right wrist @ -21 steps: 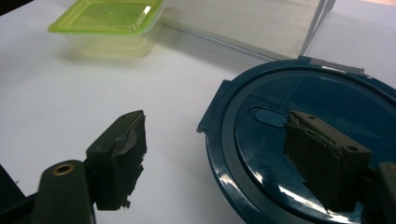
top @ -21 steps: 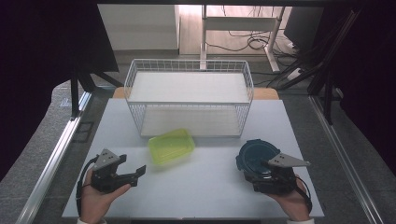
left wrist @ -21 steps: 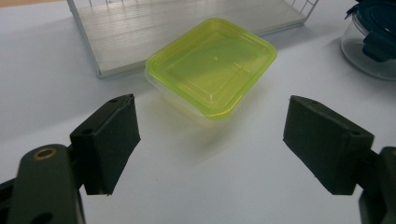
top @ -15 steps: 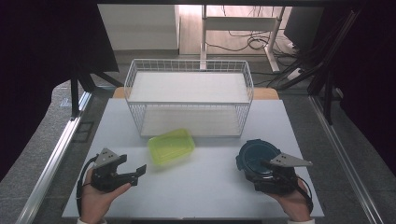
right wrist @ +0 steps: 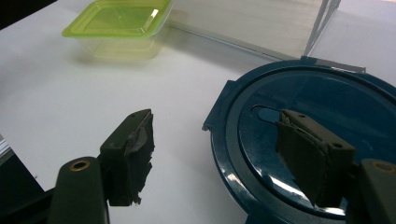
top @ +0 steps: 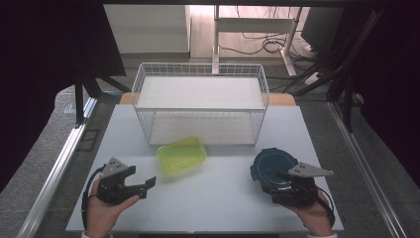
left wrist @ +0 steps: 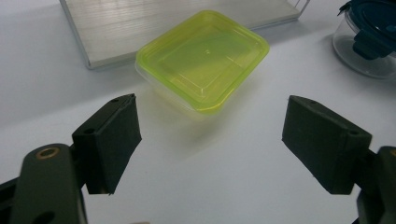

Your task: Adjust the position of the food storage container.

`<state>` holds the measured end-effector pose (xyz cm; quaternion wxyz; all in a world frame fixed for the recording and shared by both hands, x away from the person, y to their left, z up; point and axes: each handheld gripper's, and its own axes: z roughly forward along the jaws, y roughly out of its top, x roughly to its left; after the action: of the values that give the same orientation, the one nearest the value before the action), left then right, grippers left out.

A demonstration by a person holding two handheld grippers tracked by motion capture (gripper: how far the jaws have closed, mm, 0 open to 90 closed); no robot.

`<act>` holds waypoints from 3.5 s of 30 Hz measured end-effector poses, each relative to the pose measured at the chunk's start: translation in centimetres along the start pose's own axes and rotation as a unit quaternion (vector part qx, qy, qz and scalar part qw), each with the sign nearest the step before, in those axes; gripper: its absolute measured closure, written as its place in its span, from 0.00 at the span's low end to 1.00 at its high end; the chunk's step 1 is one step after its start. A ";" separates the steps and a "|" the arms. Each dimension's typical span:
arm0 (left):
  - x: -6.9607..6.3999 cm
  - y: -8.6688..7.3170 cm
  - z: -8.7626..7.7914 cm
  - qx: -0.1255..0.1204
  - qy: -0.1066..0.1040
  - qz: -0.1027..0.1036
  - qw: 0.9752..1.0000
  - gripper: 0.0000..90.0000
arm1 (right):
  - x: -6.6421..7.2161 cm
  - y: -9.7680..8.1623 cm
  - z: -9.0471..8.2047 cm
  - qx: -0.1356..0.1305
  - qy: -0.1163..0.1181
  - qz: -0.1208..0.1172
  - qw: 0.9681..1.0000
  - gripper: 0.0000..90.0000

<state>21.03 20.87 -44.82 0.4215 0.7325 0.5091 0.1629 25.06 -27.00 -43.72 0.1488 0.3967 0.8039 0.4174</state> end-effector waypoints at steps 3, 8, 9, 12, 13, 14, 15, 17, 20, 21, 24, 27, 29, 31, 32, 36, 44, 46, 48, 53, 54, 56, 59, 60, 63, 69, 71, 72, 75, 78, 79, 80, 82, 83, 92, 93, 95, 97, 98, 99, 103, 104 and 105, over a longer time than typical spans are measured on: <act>0.0 0.0 0.0 0.001 0.001 -0.001 1.000 0.21 | -0.1 0.0 0.0 0.001 -0.001 0.003 1.000 0.31; -0.6 0.0 -0.5 0.007 0.011 0.005 1.000 0.21 | -0.3 0.2 -0.1 0.011 -0.001 -0.005 1.000 0.35; -0.7 0.0 -0.6 0.006 0.008 0.007 1.000 0.21 | -0.5 0.3 -0.2 0.011 -0.004 -0.004 1.000 0.35; -0.8 -0.1 -0.5 0.012 0.001 0.009 1.000 0.21 | -1.4 1.0 -0.4 0.013 -0.016 0.011 1.000 0.38; -0.7 -0.2 -0.5 0.014 -0.001 0.008 1.000 0.21 | -1.5 1.2 -0.4 0.015 -0.019 0.008 1.000 0.38; -0.7 -0.2 -0.5 0.014 -0.001 0.008 1.000 0.21 | -1.5 1.2 -0.4 0.015 -0.019 0.008 1.000 0.38; -0.7 -0.3 -0.4 0.015 -0.003 0.004 1.000 0.21 | -1.6 1.5 -0.3 0.020 -0.022 0.007 1.000 0.39; -0.6 -0.3 -0.4 0.017 -0.013 -0.006 1.000 0.21 | -2.2 2.4 -0.1 0.033 -0.033 0.010 0.999 0.43; -0.7 -0.2 -0.5 0.015 -0.018 -0.005 1.000 0.21 | -3.2 3.6 -0.1 0.047 -0.047 0.018 0.998 0.47; -0.7 -0.2 -0.6 0.015 -0.019 -0.005 1.000 0.21 | -3.5 3.9 -0.1 0.050 -0.050 0.021 0.997 0.48; -0.8 -0.3 -0.2 0.023 -0.017 -0.005 1.000 0.21 | -5.4 5.1 0.0 0.068 -0.070 0.031 0.995 0.53; -0.8 -0.3 0.1 0.031 -0.012 -0.006 0.999 0.21 | -6.2 5.6 0.0 0.078 -0.078 0.033 0.993 0.55; -0.8 -0.4 0.2 0.035 -0.014 -0.007 0.999 0.21 | -7.5 6.2 0.2 0.087 -0.081 0.035 0.992 0.59; -0.7 -0.5 0.1 0.034 -0.013 -0.009 0.999 0.20 | -8.3 6.4 0.3 0.094 -0.079 0.037 0.992 0.62; -0.8 -0.5 0.1 0.034 -0.014 -0.011 0.999 0.20 | -8.6 6.5 0.4 0.101 -0.080 0.042 0.991 0.64; -0.8 -0.5 0.3 0.036 -0.015 -0.011 0.999 0.20 | -10.4 6.5 1.1 0.132 -0.097 0.046 0.985 0.74; -0.7 -0.7 0.6 0.043 -0.016 -0.013 0.999 0.20 | -12.8 6.2 2.6 0.175 -0.116 0.064 0.976 0.96; -0.7 -0.7 0.6 0.043 -0.014 -0.014 0.999 0.20 | -13.3 6.0 3.1 0.186 -0.117 0.067 0.973 0.98; -0.6 -0.7 0.6 0.042 -0.013 -0.015 0.999 0.20 | -13.6 5.9 3.6 0.196 -0.121 0.060 0.971 0.99; -0.5 -0.8 0.7 0.044 -0.011 -0.017 0.999 0.20 | -13.6 5.6 4.5 0.220 -0.124 0.038 0.967 0.99; -0.5 -0.8 0.7 0.045 -0.011 -0.017 0.999 0.20 | -13.6 5.5 4.7 0.224 -0.123 0.034 0.966 0.99; -0.5 -0.8 0.8 0.046 -0.012 -0.017 0.999 0.20 | -13.4 5.3 5.3 0.238 -0.120 0.020 0.964 0.99; -0.6 -0.8 0.8 0.045 -0.013 -0.015 0.999 0.20 | -13.2 5.2 5.6 0.239 -0.117 0.016 0.964 0.99; -0.6 -0.8 0.8 0.045 -0.013 -0.015 0.999 0.20 | -12.9 5.3 5.7 0.238 -0.116 0.008 0.964 0.99; -0.6 -0.8 0.9 0.048 -0.012 -0.014 0.999 0.20 | -12.5 5.4 5.9 0.246 -0.126 -0.003 0.961 0.99; -0.7 -0.8 1.2 0.052 -0.012 -0.014 0.998 0.20 | -12.1 5.3 5.7 0.252 -0.125 -0.003 0.960 0.99; -0.8 -0.8 1.2 0.054 -0.012 -0.013 0.998 0.20 | -11.9 5.3 5.6 0.253 -0.125 -0.004 0.959 0.99; -0.8 -0.8 1.3 0.055 -0.012 -0.013 0.998 0.20 | -11.8 5.3 5.6 0.254 -0.123 -0.003 0.959 0.99; -0.9 -0.9 1.4 0.057 -0.013 -0.011 0.998 0.20 | -11.0 5.1 5.7 0.253 -0.120 -0.008 0.960 0.99; -1.1 -0.9 1.7 0.061 -0.014 -0.012 0.998 0.20 | -10.2 5.2 6.0 0.252 -0.120 -0.004 0.960 0.99; -1.1 -0.9 1.7 0.061 -0.014 -0.012 0.998 0.20 | -10.2 5.2 6.0 0.252 -0.120 -0.004 0.960 0.99; -1.1 -0.9 1.7 0.062 -0.015 -0.011 0.998 0.20 | -9.8 5.3 6.2 0.251 -0.114 -0.004 0.961 0.99; -1.1 -0.9 1.7 0.062 -0.015 -0.011 0.998 0.20 | -8.5 5.3 6.6 0.252 -0.106 -0.008 0.962 0.99; -1.1 -0.9 1.7 0.062 -0.015 -0.011 0.998 0.20 | -8.5 5.3 6.6 0.252 -0.106 -0.008 0.962 0.99; -1.1 -1.0 1.8 0.064 -0.016 -0.012 0.998 0.20 | -5.7 5.3 7.2 0.263 -0.093 -0.017 0.960 0.99; -1.1 -1.0 1.8 0.064 -0.016 -0.012 0.998 0.20 | -5.6 5.3 7.2 0.265 -0.093 -0.016 0.960 0.99; -1.1 -1.0 1.8 0.065 -0.016 -0.011 0.998 0.20 | -5.3 5.4 7.2 0.268 -0.093 -0.014 0.959 0.99; -1.1 -1.0 1.9 0.065 -0.017 -0.011 0.998 0.20 | -4.5 5.4 7.3 0.274 -0.096 -0.010 0.957 0.99; -1.1 -1.0 1.9 0.065 -0.016 -0.011 0.998 0.20 | -4.1 5.4 7.4 0.275 -0.094 -0.008 0.957 0.99; -1.1 -1.0 1.9 0.065 -0.016 -0.011 0.998 0.20 | -4.1 5.4 7.4 0.275 -0.094 -0.008 0.957 0.99; -1.1 -1.1 1.9 0.067 -0.016 -0.011 0.998 0.20 | -2.7 5.5 7.8 0.276 -0.101 -0.005 0.956 0.99; -1.1 -1.1 1.9 0.067 -0.016 -0.011 0.998 0.20 | -2.7 5.5 7.8 0.276 -0.101 -0.005 0.956 0.99; -1.1 -1.1 1.9 0.066 -0.016 -0.011 0.998 0.20 | -2.5 5.5 7.9 0.276 -0.101 -0.010 0.956 0.99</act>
<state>21.18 19.17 -46.58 0.3820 0.7559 0.5197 0.1121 33.98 -22.67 -44.45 0.1182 0.4548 0.8723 0.1353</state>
